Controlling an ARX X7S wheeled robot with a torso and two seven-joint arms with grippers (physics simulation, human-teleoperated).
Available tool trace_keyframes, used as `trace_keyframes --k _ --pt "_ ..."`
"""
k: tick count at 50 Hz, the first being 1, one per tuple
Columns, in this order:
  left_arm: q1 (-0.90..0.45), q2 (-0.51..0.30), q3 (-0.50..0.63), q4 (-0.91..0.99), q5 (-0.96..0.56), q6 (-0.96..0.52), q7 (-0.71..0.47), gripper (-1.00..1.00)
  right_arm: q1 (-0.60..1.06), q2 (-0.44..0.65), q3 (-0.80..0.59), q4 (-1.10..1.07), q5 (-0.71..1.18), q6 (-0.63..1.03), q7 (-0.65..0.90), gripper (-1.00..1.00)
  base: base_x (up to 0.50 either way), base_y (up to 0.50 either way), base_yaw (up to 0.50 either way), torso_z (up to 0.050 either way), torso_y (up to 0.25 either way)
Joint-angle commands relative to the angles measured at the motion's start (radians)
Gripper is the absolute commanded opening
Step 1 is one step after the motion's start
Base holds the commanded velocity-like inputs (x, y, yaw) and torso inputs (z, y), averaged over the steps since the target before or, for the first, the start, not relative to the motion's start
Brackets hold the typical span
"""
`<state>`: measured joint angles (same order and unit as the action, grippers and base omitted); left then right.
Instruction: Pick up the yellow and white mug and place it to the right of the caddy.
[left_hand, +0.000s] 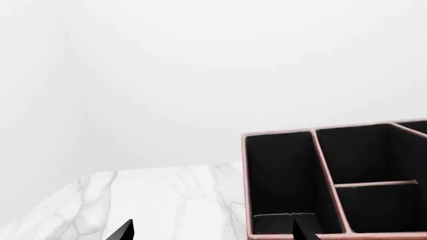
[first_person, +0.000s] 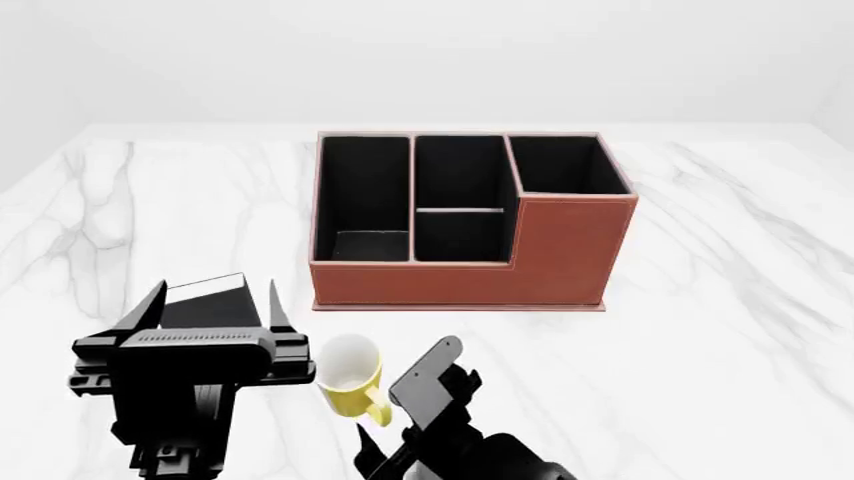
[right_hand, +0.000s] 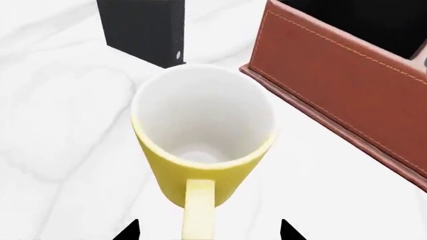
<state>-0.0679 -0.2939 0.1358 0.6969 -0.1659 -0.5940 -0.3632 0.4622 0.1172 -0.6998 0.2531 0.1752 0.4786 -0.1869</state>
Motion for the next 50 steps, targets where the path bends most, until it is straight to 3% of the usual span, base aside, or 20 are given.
trace_keyframes --k 1,30,50 --pt "0.002 -0.003 0.002 0.000 -0.004 0.004 -0.004 1.00 0.017 -0.013 -0.011 0.061 0.008 -0.018 -0.008 -1.00 0.00 0.00 0.00 0.000 0.000" --pt "0.005 -0.011 0.005 -0.001 -0.013 0.013 -0.014 1.00 -0.009 0.035 -0.013 -0.073 0.022 0.016 0.035 -1.00 0.00 0.00 0.00 0.000 0.000" --pt "0.003 -0.018 0.005 0.022 -0.018 0.001 -0.028 1.00 -0.086 0.150 0.026 -0.414 0.068 0.139 0.081 -1.00 0.00 0.00 0.00 0.000 0.001"
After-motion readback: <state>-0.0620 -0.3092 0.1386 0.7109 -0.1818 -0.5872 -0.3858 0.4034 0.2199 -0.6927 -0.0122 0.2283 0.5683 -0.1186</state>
